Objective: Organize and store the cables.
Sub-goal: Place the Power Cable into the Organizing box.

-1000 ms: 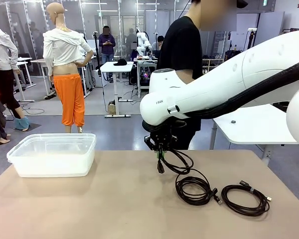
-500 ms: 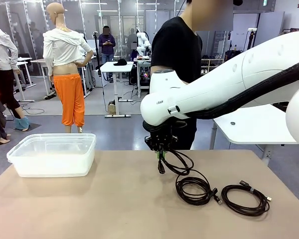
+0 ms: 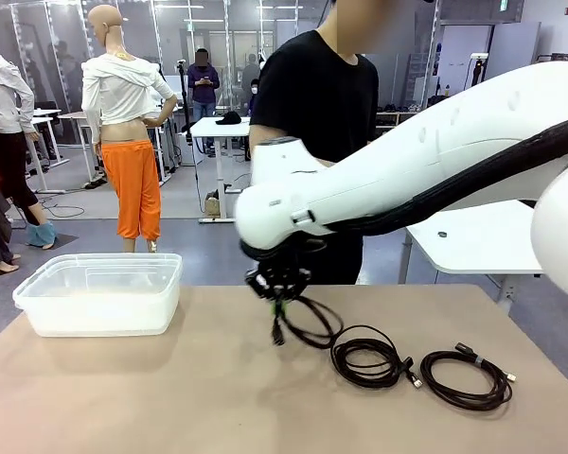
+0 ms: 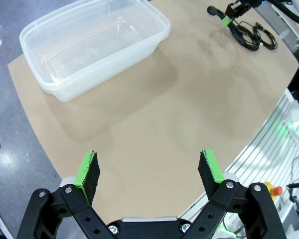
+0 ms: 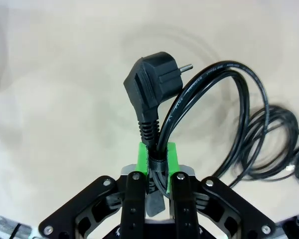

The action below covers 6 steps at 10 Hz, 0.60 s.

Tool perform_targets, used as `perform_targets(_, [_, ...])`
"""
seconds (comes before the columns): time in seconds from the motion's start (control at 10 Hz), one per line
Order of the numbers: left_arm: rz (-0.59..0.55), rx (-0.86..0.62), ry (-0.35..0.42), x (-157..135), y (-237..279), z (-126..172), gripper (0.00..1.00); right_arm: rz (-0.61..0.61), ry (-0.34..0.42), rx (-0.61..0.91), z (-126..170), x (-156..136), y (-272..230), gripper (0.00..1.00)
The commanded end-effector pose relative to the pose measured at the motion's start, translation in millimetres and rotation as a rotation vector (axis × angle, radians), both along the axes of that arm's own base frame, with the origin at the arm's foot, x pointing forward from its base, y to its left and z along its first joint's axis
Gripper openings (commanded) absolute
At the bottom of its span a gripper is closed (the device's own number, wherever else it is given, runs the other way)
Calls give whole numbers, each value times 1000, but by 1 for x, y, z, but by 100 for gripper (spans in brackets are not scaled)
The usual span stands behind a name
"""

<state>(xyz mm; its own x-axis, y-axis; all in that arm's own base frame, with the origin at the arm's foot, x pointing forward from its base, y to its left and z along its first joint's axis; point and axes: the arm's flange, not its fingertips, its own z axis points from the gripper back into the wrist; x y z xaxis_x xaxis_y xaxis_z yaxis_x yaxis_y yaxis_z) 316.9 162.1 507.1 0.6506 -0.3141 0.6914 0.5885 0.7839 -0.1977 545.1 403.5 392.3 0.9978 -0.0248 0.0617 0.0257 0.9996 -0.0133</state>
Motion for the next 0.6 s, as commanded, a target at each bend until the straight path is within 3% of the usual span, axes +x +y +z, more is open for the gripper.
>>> perform_targets(0.0, [-18, -9, -11, 0, 2, 1, 100, -40, 62, -33, -10, -6, 52, 17])
perform_targets(0.5, [-18, -9, -11, 0, 2, 1, 100, 28, 154, 8, -48, -25, 108, 17])
